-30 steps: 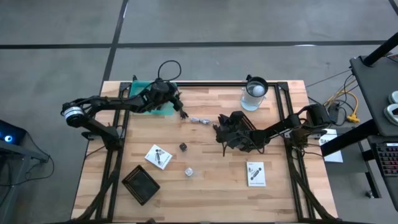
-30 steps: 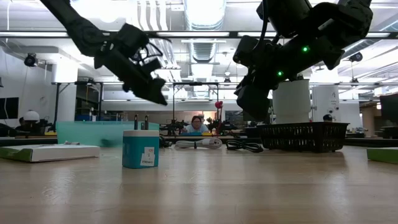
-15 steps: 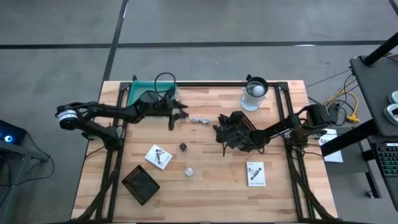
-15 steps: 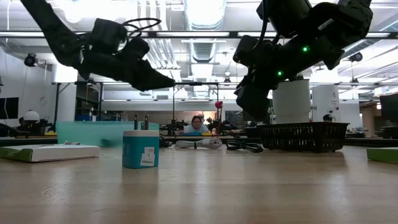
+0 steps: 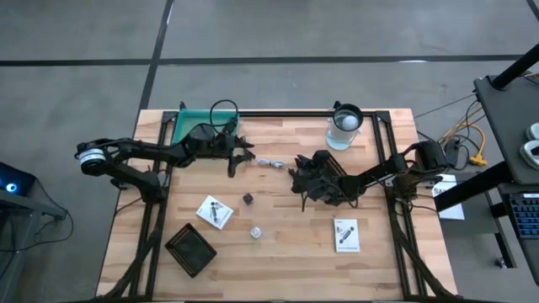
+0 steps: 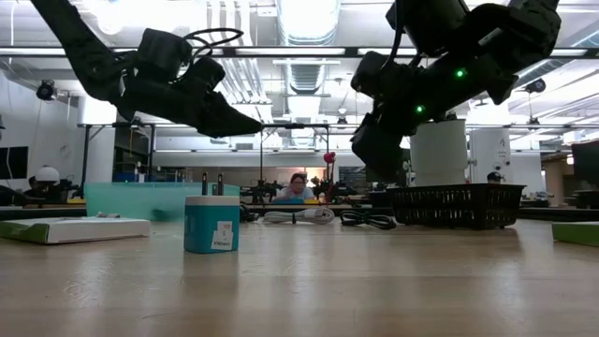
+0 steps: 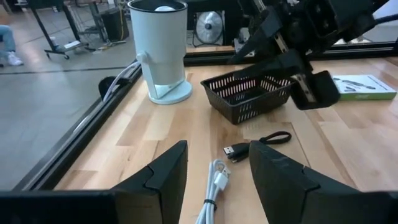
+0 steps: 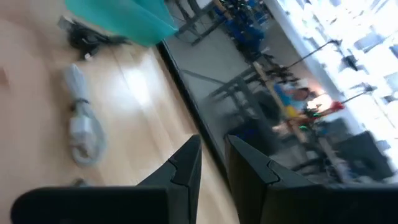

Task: Pick and place items into bin
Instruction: Put the bottom black charger cable into the green bin

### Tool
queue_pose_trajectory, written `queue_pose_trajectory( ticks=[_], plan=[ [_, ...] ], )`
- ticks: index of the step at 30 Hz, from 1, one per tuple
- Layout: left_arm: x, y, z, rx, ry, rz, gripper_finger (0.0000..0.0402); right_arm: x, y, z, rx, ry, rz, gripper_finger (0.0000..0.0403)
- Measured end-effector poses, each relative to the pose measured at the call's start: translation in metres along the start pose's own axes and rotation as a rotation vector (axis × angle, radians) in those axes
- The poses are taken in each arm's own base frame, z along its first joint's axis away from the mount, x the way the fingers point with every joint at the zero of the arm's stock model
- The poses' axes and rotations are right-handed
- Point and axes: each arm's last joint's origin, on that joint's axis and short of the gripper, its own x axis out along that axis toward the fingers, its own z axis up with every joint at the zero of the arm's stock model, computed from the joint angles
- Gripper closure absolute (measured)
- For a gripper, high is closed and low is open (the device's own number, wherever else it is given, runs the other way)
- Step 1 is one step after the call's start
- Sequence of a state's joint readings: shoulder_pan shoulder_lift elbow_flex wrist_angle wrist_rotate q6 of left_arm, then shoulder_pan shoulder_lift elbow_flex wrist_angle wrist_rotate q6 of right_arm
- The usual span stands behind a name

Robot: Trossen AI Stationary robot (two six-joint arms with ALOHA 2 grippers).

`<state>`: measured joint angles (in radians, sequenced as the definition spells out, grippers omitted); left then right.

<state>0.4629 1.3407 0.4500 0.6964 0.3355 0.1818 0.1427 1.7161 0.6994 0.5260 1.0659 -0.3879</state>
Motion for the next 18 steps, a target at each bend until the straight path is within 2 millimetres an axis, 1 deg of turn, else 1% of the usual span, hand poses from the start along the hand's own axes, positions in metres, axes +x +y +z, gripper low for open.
queue_pose_trajectory(
  ticks=[3,4,6,8,11,16,18],
  plan=[
    [0.0,0.0,0.0,-0.001,0.0,0.0,0.0245,-0.001,0.007,0.002,0.036,-0.09,0.249,0.0342],
    [0.0,0.0,0.0,-0.001,0.001,0.0,0.0245,-0.001,0.009,0.003,0.065,-0.121,0.334,0.0342],
    [-0.001,-0.001,-0.002,-0.003,0.006,-0.001,0.0245,-0.002,0.011,0.005,0.147,-0.147,0.446,0.0341],
    [-0.001,-0.001,-0.003,-0.005,0.013,-0.002,0.0245,-0.002,0.011,0.005,0.218,-0.129,0.461,0.0336],
    [-0.002,-0.001,-0.005,0.0,0.019,0.002,0.0245,0.0,0.01,0.002,0.277,-0.082,0.438,0.0316],
    [-0.002,0.0,-0.006,0.002,0.027,0.039,0.0245,0.006,0.007,-0.008,0.413,0.046,0.443,0.0258],
    [-0.002,0.0,-0.006,0.003,0.03,0.051,0.0245,0.007,0.007,-0.014,0.428,0.102,0.439,0.0237]
  ],
)
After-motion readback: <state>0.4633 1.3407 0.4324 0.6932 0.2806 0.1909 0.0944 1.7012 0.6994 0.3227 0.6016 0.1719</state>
